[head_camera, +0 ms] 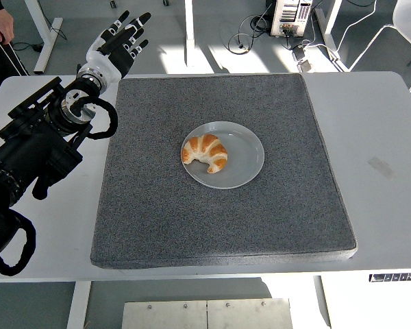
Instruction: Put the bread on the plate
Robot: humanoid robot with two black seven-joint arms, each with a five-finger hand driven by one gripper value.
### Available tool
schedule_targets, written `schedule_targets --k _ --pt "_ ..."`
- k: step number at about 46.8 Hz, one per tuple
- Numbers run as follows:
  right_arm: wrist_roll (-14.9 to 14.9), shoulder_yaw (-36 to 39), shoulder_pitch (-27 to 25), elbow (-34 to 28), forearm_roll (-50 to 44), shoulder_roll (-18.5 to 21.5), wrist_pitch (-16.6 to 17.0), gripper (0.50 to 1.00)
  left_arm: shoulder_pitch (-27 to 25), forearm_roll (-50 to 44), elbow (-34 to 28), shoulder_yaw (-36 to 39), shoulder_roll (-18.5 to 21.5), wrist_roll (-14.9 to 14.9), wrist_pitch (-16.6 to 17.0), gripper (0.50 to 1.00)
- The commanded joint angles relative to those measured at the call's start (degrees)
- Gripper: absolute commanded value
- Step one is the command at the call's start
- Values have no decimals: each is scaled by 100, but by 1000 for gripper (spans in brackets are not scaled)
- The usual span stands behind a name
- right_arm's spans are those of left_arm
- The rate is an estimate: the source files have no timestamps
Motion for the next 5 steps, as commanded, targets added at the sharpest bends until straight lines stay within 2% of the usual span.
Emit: schedule_targets --k 1,5 --pt "1 0 0 -1 0 0 1 1000 13 -2 0 -12 1 -1 -5 981" --pt "1 0 9 -1 0 0 1 1000 22 6 0 -56 1 -1 -5 981"
